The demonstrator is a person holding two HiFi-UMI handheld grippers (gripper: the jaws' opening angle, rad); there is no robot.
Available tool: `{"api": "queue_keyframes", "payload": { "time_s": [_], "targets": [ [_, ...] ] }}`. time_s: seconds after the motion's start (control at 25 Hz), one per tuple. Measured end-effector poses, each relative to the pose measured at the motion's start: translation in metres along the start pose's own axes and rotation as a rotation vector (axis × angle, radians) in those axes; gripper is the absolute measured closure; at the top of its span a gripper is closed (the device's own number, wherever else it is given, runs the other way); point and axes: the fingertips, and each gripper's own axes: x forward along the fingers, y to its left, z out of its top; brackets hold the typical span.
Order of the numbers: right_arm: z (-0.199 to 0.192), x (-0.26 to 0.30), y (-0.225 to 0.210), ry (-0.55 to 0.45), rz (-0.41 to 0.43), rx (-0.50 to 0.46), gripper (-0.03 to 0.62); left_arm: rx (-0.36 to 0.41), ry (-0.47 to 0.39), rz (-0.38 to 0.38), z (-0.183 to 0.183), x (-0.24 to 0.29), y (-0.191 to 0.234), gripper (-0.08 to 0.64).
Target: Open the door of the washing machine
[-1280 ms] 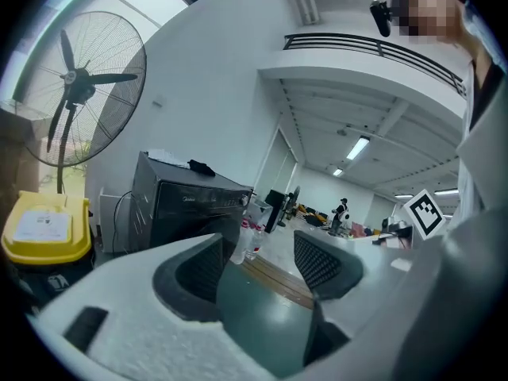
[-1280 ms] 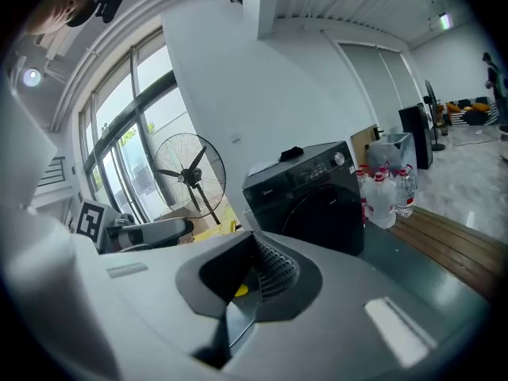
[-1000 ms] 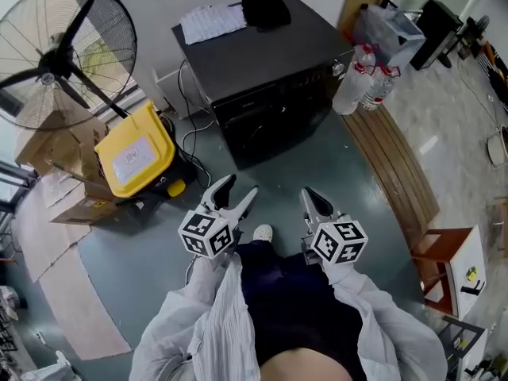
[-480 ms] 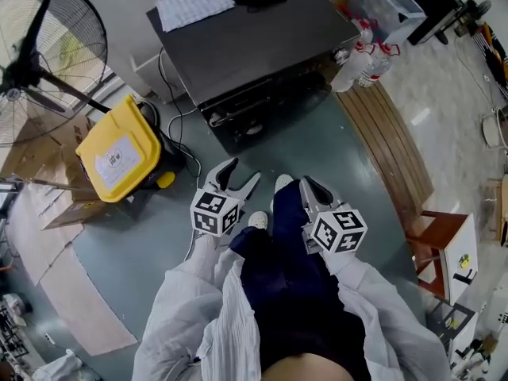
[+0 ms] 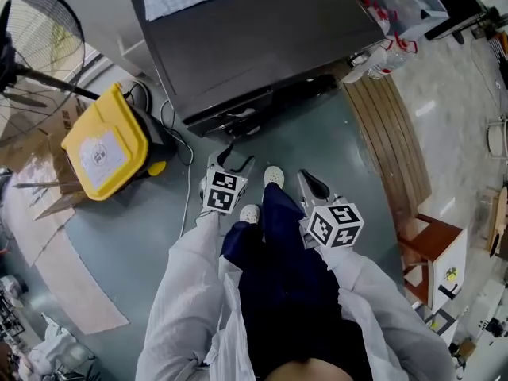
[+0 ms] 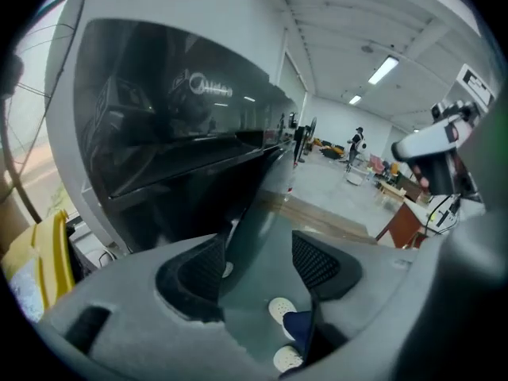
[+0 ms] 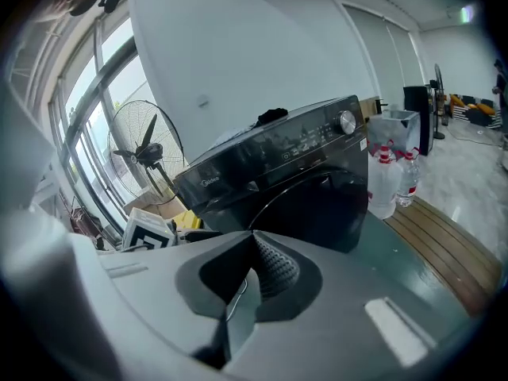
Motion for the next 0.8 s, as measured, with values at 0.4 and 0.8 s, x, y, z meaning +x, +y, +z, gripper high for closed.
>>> {"api": "queue_keyframes", "payload": {
  "time_s": [0.4,0.8],
  "targets": [
    [-0.003,0.037,-0.056,0.089,-0.033,0.062,0.583,0.058,0.198,0.047,-0.036,0.094,0.038,0.334],
    [-0.002,0.042,-0.065,0.082,-0.061,0.088,0.583,0.165,0.273,0.06,-0.041,0.104,0.049,0.445]
  ]
}}
